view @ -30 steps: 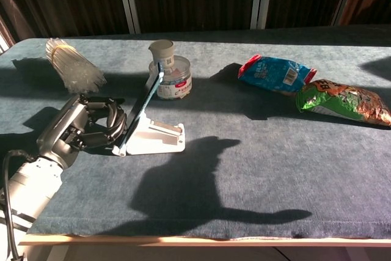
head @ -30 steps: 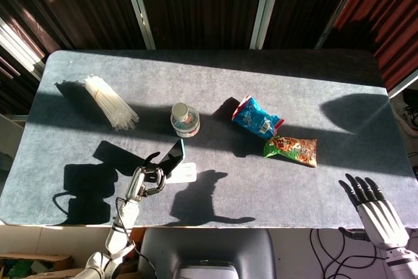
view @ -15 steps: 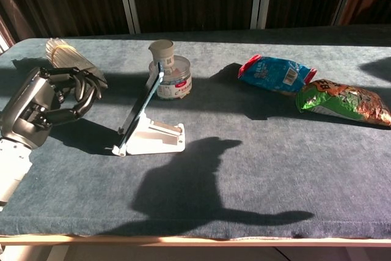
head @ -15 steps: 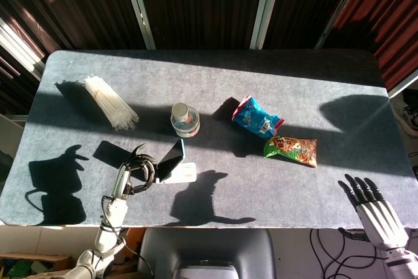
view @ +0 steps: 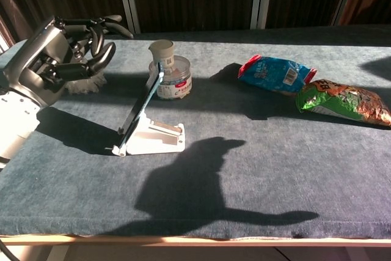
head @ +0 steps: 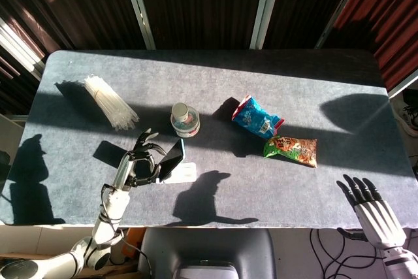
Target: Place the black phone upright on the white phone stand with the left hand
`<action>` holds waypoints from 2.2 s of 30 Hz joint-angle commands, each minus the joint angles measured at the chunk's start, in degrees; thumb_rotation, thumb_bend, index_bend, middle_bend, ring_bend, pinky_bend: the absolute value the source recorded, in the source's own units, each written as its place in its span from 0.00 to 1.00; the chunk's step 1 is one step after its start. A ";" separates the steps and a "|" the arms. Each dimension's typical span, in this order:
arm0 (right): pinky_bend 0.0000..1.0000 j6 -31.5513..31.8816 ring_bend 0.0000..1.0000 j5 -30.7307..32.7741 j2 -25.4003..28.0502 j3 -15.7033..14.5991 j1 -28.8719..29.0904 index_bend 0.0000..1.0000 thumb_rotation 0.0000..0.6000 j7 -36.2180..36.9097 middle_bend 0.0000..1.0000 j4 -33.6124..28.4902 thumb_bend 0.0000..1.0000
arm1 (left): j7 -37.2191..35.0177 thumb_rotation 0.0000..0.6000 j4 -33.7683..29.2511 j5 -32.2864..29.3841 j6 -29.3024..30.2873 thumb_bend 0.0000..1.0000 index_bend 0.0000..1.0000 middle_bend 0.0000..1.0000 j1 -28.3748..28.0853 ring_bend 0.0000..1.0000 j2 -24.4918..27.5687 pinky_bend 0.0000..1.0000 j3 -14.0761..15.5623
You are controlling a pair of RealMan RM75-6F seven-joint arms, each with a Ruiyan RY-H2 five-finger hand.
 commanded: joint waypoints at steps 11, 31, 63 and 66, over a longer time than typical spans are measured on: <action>0.00 0.33 0.00 -0.08 0.42 -0.01 -0.06 0.00 1.00 0.86 0.00 0.08 0.11 | 14.86 0.88 -8.36 -3.18 -16.06 0.35 0.00 0.01 -4.91 0.00 6.51 0.00 0.17; 0.00 0.67 0.00 -0.49 0.51 -0.16 -0.18 0.00 1.00 1.18 0.00 0.10 0.11 | 21.29 0.71 -10.61 -2.91 -17.81 0.30 0.08 0.14 -5.38 0.00 7.60 0.00 0.18; 0.00 0.70 0.00 -0.24 0.36 -0.02 -0.29 0.00 1.00 0.97 0.00 0.29 0.11 | 20.67 0.70 -6.85 0.36 -10.15 0.32 0.10 0.10 -2.77 0.00 5.46 0.00 1.16; 0.00 0.60 0.00 -0.27 0.34 -0.05 -0.24 0.00 1.00 0.90 0.00 0.29 0.11 | 21.08 0.70 -8.49 1.78 -7.28 0.33 0.01 0.00 -1.79 0.00 7.51 0.00 1.55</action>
